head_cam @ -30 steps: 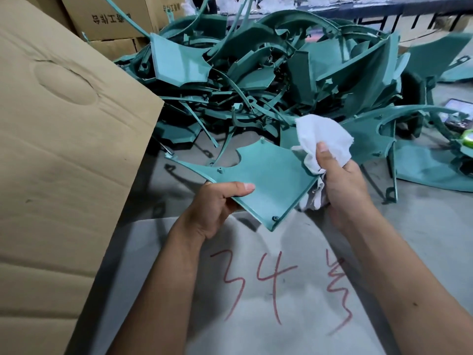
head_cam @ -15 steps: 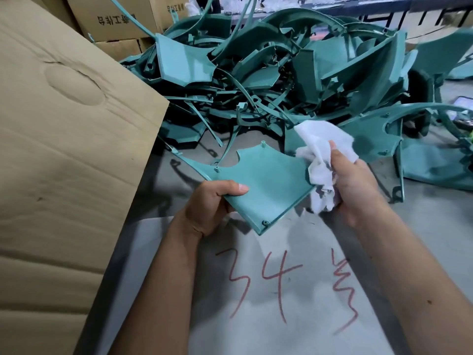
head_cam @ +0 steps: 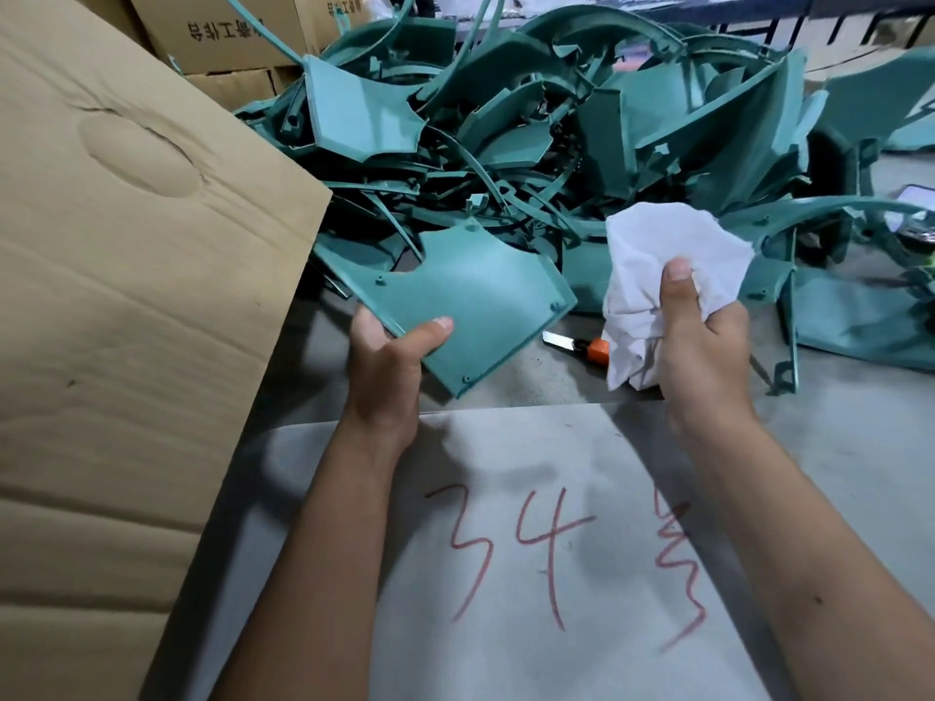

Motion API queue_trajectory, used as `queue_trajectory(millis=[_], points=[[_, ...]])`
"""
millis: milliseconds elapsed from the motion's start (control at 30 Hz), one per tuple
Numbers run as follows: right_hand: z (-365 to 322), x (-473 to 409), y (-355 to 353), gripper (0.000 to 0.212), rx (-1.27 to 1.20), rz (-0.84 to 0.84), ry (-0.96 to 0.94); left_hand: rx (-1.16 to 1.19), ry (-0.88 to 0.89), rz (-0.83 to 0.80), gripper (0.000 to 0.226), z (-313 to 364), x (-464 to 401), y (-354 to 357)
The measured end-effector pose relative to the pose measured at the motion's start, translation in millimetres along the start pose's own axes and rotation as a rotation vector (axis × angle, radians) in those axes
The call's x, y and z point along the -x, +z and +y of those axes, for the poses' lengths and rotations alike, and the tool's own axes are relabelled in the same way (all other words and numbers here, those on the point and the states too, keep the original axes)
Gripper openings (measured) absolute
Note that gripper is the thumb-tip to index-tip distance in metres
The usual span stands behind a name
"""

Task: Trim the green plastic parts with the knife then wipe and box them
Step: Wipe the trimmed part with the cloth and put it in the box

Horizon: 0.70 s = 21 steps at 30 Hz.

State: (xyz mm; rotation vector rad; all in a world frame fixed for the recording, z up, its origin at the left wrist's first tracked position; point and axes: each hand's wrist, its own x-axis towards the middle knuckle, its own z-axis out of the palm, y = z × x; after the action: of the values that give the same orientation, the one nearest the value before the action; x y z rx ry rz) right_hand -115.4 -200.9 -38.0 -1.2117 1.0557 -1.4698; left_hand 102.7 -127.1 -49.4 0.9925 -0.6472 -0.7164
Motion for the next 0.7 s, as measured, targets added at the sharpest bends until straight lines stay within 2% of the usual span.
queue_trajectory(millis=[67, 167, 200, 267, 333, 400, 500, 567, 633, 700], points=[[1, 3, 0, 0.035, 0.004, -0.087, -0.027, -0.098, -0.003, -0.082, 0.044, -1, 2, 1], [-4, 16, 3, 0.026, -0.105, -0.361, 0.152, -0.207, -0.032, -0.222, 0.03, -4, 11, 11], [-2, 18, 3, 0.027, -0.044, -0.46, 0.143, -0.239, -0.034, -0.262, 0.025, -6, 14, 13], [-2, 20, 7, 0.04, 0.124, -0.533, 0.029, -0.265, -0.024, -0.3, 0.022, -9, 20, 19], [0, 21, 9, 0.051, 0.045, -0.497, 0.015, -0.243, -0.02, -0.302, 0.023, -10, 22, 21], [-1, 24, 9, 0.04, -0.068, -0.497, -0.007, -0.199, -0.036, -0.31, 0.021, -8, 22, 21], [5, 23, 10, 0.021, -0.1, -0.534, -0.012, -0.208, -0.052, -0.337, 0.014, -4, 18, 19], [6, 23, 11, 0.024, -0.051, -0.53, -0.047, -0.215, -0.071, -0.34, 0.011, -1, 14, 15], [5, 18, 6, 0.023, -0.015, -0.479, -0.138, -0.194, -0.114, -0.351, 0.013, 3, 9, 7], [-2, 10, 0, 0.02, -0.028, -0.351, -0.093, -0.121, -0.133, -0.342, 0.023, 7, 4, -2]])
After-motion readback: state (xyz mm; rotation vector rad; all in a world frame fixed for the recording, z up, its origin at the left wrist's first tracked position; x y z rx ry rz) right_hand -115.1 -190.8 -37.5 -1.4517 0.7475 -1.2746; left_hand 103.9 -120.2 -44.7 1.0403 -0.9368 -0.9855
